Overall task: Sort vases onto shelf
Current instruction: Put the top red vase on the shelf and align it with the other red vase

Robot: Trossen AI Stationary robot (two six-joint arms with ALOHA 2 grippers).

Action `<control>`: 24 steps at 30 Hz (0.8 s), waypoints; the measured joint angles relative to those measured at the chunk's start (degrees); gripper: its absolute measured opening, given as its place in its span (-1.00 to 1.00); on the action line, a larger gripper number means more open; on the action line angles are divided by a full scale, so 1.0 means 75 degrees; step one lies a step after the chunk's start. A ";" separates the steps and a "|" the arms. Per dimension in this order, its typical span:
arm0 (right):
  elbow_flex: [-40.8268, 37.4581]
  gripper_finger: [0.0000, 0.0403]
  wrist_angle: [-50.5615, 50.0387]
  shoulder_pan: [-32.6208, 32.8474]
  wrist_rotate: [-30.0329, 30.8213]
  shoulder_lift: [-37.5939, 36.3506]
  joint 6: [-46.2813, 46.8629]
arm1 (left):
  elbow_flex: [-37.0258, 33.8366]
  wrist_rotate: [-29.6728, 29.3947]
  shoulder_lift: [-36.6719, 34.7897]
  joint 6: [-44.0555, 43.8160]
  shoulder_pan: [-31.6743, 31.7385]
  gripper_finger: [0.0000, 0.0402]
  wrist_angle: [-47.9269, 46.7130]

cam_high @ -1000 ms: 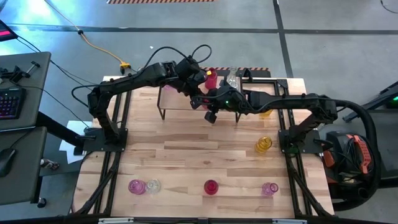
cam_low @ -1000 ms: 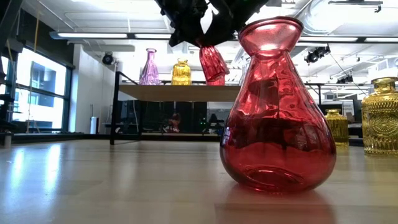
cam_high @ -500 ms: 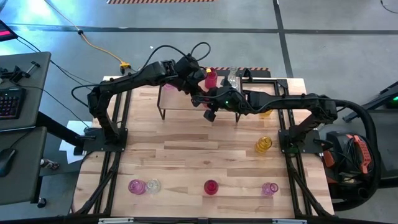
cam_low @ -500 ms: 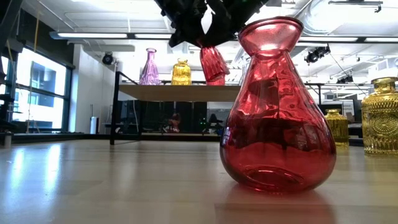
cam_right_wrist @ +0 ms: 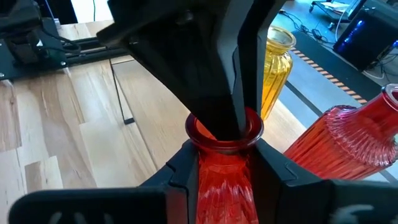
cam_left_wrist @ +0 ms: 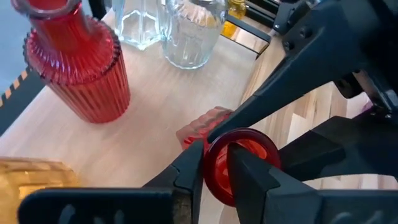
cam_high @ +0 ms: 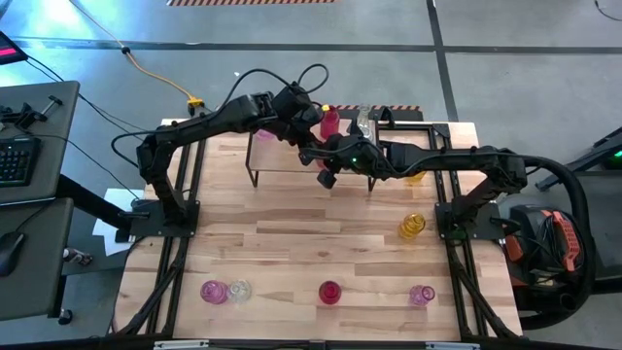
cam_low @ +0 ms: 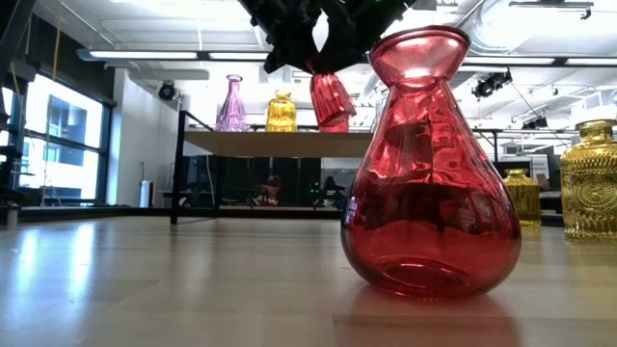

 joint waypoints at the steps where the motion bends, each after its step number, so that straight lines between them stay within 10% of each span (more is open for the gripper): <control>1: 0.0000 -0.62 -0.0001 0.0000 -0.0003 -0.0001 0.0008 | 0.0000 0.0087 0.0000 0.0079 0.0004 -0.67 0.0001; 24: 0.0000 -0.61 -0.0400 0.0000 0.0400 0.0017 0.1074 | 0.0026 0.0357 -0.0476 -0.0242 0.0082 -0.39 -0.0115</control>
